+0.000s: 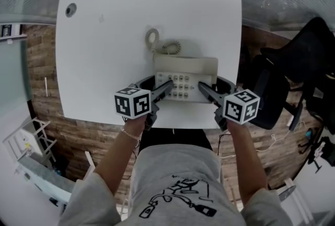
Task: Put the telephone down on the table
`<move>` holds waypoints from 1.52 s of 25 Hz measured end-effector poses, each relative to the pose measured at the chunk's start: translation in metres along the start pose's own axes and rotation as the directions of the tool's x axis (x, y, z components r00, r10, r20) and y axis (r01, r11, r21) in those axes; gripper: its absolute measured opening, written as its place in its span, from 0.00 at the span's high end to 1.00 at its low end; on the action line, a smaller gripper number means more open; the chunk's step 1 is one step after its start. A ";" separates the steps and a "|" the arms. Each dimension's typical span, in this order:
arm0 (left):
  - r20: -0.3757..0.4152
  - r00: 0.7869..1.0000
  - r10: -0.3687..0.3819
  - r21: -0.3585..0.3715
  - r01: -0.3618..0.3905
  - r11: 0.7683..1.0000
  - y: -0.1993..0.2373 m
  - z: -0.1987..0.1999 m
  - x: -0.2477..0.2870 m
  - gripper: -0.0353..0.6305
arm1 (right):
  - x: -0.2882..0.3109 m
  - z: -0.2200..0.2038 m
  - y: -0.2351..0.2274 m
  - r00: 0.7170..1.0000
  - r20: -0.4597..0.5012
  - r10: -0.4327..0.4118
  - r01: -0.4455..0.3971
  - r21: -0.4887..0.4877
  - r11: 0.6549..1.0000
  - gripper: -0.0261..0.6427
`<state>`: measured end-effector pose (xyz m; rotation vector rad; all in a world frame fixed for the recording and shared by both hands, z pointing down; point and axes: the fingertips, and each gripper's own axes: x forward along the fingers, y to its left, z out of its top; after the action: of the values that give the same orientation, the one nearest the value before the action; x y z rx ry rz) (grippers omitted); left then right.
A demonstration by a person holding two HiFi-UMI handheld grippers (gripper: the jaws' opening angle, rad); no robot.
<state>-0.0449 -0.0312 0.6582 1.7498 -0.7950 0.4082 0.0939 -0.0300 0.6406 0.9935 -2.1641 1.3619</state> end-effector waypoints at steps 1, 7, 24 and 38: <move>-0.002 1.000 0.003 0.000 -0.003 1.000 0.000 0.000 0.000 0.53 | 0.000 0.000 0.000 1.000 -0.003 -0.004 0.004 -0.003 1.000 0.58; -0.011 0.998 0.060 0.042 -0.060 0.997 0.003 -0.001 -0.004 0.51 | -0.002 -0.001 -0.001 0.999 -0.016 -0.051 0.050 -0.050 0.997 0.58; 0.109 0.994 -0.005 0.179 -0.014 0.984 -0.060 0.035 -0.049 0.58 | -0.051 0.042 0.040 0.985 0.158 -0.068 0.099 -0.194 0.976 0.61; 0.358 0.873 -0.330 0.484 0.129 0.866 -0.234 0.105 -0.151 0.92 | -0.147 0.123 0.182 0.904 0.417 0.099 0.115 -0.458 0.881 0.83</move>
<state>-0.0035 -0.0471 0.3637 2.3965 -0.8198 0.0234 0.0623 -0.0371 0.3779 1.1701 -2.6253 0.5679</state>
